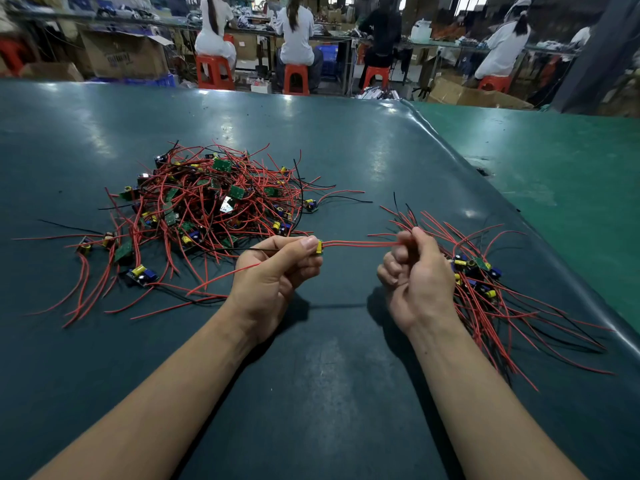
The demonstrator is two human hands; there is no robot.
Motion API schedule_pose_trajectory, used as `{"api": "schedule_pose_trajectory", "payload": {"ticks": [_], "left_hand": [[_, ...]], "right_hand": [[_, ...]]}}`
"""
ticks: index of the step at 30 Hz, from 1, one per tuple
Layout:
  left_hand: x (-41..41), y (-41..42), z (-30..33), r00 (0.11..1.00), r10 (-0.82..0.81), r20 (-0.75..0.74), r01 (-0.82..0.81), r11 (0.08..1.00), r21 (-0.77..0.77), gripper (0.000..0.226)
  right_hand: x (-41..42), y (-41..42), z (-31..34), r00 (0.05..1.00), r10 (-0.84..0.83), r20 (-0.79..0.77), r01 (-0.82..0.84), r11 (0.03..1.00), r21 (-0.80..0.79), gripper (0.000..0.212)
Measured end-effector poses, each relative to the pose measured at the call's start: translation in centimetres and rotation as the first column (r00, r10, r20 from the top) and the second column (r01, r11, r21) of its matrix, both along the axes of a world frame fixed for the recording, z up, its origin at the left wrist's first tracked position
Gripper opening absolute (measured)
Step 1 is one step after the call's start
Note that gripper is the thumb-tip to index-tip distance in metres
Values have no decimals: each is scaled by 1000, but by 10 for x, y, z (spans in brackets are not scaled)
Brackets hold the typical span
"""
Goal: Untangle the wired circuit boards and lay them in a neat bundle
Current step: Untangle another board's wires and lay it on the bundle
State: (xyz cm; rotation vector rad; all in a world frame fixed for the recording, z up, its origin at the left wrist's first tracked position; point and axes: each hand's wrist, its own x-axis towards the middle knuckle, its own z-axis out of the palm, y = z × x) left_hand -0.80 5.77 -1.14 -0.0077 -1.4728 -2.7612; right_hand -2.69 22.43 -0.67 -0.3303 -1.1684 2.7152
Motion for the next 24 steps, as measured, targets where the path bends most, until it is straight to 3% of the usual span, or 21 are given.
{"api": "schedule_pose_trajectory", "payload": {"ticks": [5,7,10,14,19,24], "left_hand": [[3,-1,1,999,-33,1,33,999,18,4],[3,-2,2,1000,-16,3,16,999,35,4],[2,-2,2,1000,-4,1,4,1000,31,9],[3,0,-1,999,-44,-23,43,999,-29,7],[3,2,-5,998,-48,-40,42,989,-139,8],[0,4,-4,999,-32,-31,29,997,-74,3]], "right_hand": [[3,2,2,984,180,17,-173,966,-192,37],[3,2,2,990,142,-10,-142,987,-75,34],[7,-6,0,975,218,-32,-203,946,253,42],[17,-20,-7,897,433,-86,-373,847,378,20],[15,-21,-10,948,299,-108,-213,850,482,8],[11,-19,-7,974,202,-106,-143,902,407,23]]}}
